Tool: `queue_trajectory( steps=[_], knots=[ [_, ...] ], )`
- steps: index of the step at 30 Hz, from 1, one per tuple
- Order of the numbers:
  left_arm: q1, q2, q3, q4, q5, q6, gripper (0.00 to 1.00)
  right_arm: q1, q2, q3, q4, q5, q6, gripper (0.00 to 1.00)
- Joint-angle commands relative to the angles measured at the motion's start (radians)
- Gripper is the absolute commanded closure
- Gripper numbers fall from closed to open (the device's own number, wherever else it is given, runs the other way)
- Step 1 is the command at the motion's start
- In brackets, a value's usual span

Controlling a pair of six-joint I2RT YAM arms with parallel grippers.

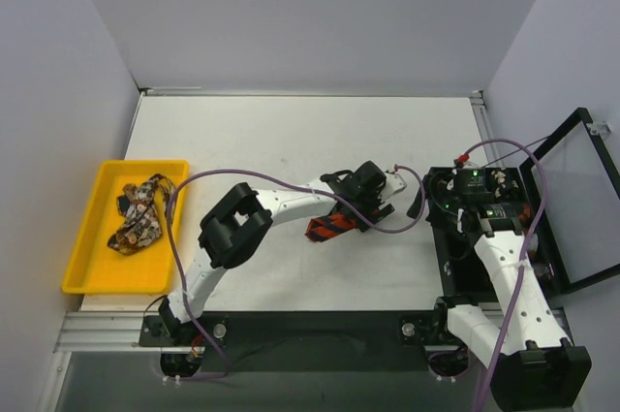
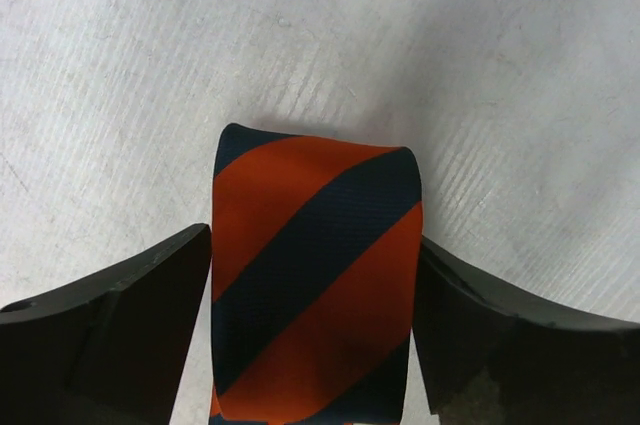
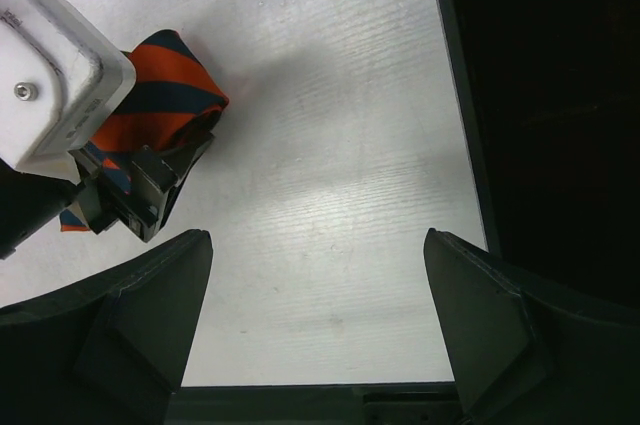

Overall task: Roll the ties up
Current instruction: Roll the tie

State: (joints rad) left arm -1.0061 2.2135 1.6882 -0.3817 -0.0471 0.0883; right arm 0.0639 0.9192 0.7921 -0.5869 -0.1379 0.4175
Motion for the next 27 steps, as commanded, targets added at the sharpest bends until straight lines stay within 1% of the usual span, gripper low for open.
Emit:
queue_trajectory(
  steps=[1, 2, 3, 6, 7, 9, 10, 12, 13, 15, 16, 18, 19, 20, 21, 23, 24, 27],
  knots=[
    [0.006, -0.078, -0.005, 0.021, -0.011, -0.019, 0.11, -0.004, 0.006, 0.036, 0.009, -0.061, -0.014, 0.1],
    [0.009, -0.099, -0.004, 0.023, -0.01, -0.025, 0.08, -0.006, 0.007, 0.044, 0.009, -0.077, -0.014, 0.1],
    [0.012, -0.113, -0.004, 0.03, -0.01, -0.035, 0.07, -0.004, 0.009, 0.055, 0.009, -0.083, -0.016, 0.1],
    [0.038, -0.176, -0.005, 0.043, 0.001, -0.084, 0.07, -0.009, 0.026, 0.097, 0.012, -0.115, -0.008, 0.1],
    [0.056, -0.193, -0.013, 0.05, 0.012, -0.141, 0.07, -0.009, 0.039, 0.105, 0.019, -0.124, -0.003, 0.1],
    [0.081, -0.253, -0.027, 0.052, 0.03, -0.188, 0.07, -0.013, 0.053, 0.13, 0.032, -0.158, 0.004, 0.1],
    [0.101, -0.276, -0.051, 0.05, 0.027, -0.238, 0.07, -0.015, 0.067, 0.136, 0.047, -0.169, 0.01, 0.09],
    [0.121, -0.356, -0.091, 0.031, 0.004, -0.297, 0.07, -0.026, 0.085, 0.139, 0.077, -0.178, 0.055, 0.0],
    [0.145, -0.385, -0.154, 0.027, -0.002, -0.374, 0.07, -0.029, 0.092, 0.134, 0.096, -0.192, 0.064, 0.0],
    [0.167, -0.472, -0.221, 0.039, 0.027, -0.438, 0.07, -0.036, 0.115, 0.134, 0.12, -0.207, 0.076, 0.0],
    [0.176, -0.52, -0.289, 0.046, 0.029, -0.493, 0.07, -0.039, 0.121, 0.133, 0.137, -0.213, 0.079, 0.0],
    [0.178, -0.557, -0.338, 0.053, 0.036, -0.542, 0.07, -0.044, 0.132, 0.112, 0.173, -0.233, 0.096, 0.0],
    [0.178, -0.57, -0.36, 0.064, 0.041, -0.608, 0.08, -0.047, 0.151, 0.099, 0.223, -0.261, 0.101, 0.0],
    [0.178, -0.586, -0.404, 0.079, 0.047, -0.639, 0.08, -0.05, 0.164, 0.085, 0.249, -0.281, 0.11, 0.02],
    [0.178, -0.587, -0.419, 0.12, 0.081, -0.701, 0.08, -0.053, 0.197, 0.058, 0.306, -0.299, 0.122, 0.03],
    [0.176, -0.569, -0.436, 0.148, 0.088, -0.76, 0.11, -0.056, 0.233, 0.032, 0.361, -0.333, 0.141, 0.05],
    [0.175, -0.557, -0.436, 0.171, 0.105, -0.795, 0.12, -0.056, 0.269, 0.019, 0.416, -0.344, 0.158, 0.07],
    [0.161, -0.497, -0.412, 0.188, 0.09, -0.843, 0.16, -0.058, 0.344, -0.014, 0.501, -0.373, 0.167, 0.09]
  ],
)
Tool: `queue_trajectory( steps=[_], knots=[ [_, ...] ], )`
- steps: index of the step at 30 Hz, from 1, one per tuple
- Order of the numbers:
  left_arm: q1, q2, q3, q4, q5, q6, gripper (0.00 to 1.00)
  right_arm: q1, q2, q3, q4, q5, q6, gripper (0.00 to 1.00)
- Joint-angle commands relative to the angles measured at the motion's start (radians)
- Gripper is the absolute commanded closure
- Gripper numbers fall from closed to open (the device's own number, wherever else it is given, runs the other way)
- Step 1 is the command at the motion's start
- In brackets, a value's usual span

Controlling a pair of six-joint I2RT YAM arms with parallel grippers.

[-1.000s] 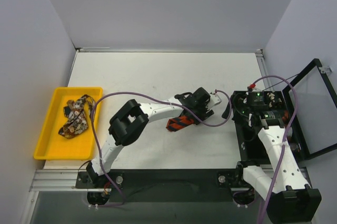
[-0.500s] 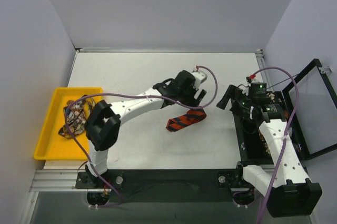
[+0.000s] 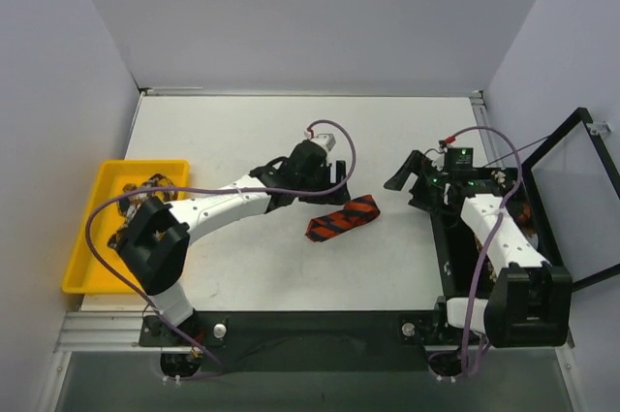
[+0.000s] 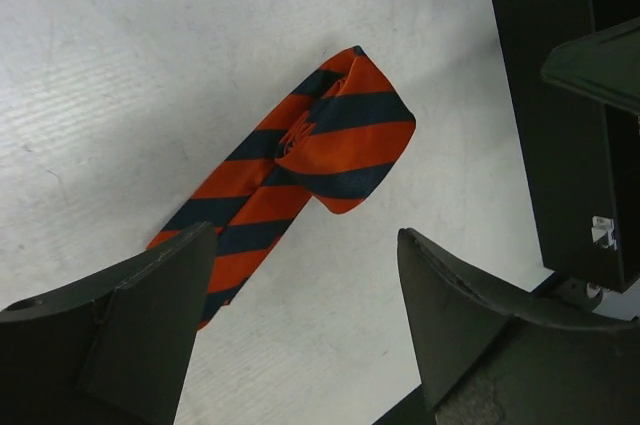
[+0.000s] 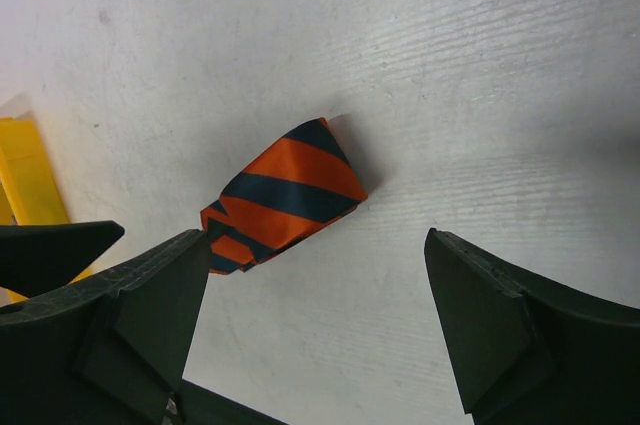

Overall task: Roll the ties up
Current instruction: Roll the tie

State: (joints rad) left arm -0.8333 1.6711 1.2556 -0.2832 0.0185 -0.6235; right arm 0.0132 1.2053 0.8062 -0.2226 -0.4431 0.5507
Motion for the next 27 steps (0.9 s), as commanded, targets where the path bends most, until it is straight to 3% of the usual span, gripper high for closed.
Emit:
queue_trajectory(
  steps=[1, 11, 21, 27],
  knots=[
    [-0.015, 0.061, 0.027, 0.093, 0.015, -0.142, 0.17, -0.007, 0.077, -0.041, 0.153, -0.072, 0.034, 0.09],
    [-0.056, 0.217, 0.068, 0.137, -0.006, -0.203, 0.27, 0.001, 0.233, -0.102, 0.325, -0.161, 0.002, 0.11],
    [-0.053, 0.236, 0.025, 0.145, -0.046, -0.272, 0.42, 0.039, 0.362, -0.099, 0.364, -0.233, -0.02, 0.13],
    [-0.038, 0.249, -0.001, 0.145, -0.026, -0.317, 0.46, 0.07, 0.392, -0.125, 0.411, -0.266, -0.008, 0.15]
  ],
)
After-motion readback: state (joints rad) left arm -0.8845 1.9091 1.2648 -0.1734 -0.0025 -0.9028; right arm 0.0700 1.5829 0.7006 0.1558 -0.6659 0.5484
